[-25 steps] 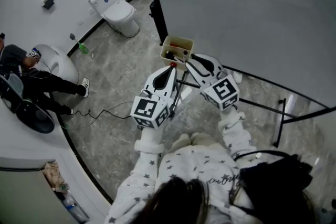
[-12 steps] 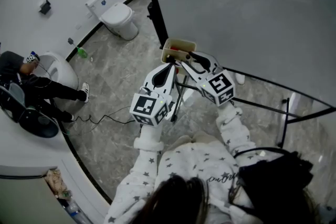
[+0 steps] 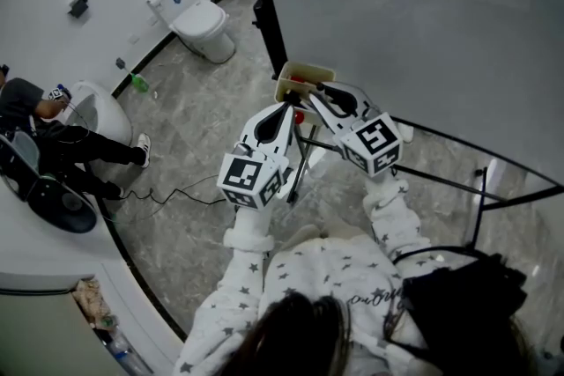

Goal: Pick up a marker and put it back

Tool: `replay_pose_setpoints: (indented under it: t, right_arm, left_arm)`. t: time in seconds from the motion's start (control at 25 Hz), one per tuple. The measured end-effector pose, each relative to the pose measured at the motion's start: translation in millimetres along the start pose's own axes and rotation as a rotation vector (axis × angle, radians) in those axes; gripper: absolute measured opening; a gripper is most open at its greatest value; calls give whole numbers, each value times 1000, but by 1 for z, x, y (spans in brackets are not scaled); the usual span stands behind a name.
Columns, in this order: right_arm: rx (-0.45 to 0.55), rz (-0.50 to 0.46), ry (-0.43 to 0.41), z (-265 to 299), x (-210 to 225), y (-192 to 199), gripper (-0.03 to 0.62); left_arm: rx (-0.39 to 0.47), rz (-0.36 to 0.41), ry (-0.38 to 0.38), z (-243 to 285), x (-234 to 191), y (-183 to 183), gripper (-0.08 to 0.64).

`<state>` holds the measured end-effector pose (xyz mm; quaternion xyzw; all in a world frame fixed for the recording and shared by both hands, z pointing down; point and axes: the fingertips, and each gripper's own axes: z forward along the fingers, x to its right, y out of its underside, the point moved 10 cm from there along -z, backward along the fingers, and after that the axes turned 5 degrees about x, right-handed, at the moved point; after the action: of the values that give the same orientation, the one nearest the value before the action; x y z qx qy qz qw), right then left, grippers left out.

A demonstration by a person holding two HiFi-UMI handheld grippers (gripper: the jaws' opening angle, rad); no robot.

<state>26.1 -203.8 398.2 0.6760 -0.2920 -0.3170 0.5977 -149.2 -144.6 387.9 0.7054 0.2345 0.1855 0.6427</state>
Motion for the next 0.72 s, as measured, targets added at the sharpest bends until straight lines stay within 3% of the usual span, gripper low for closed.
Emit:
replay_pose_setpoints:
  t: [0.48,0.72]
  right_arm:
    - [47,4,-5,-7,-1,-60,83]
    - [61,10,-9,-8,-1,-69,83]
  left_arm:
    - [-3,5,22,6,2,-35,-8]
    - [16,11,37,7,4,-48,-8]
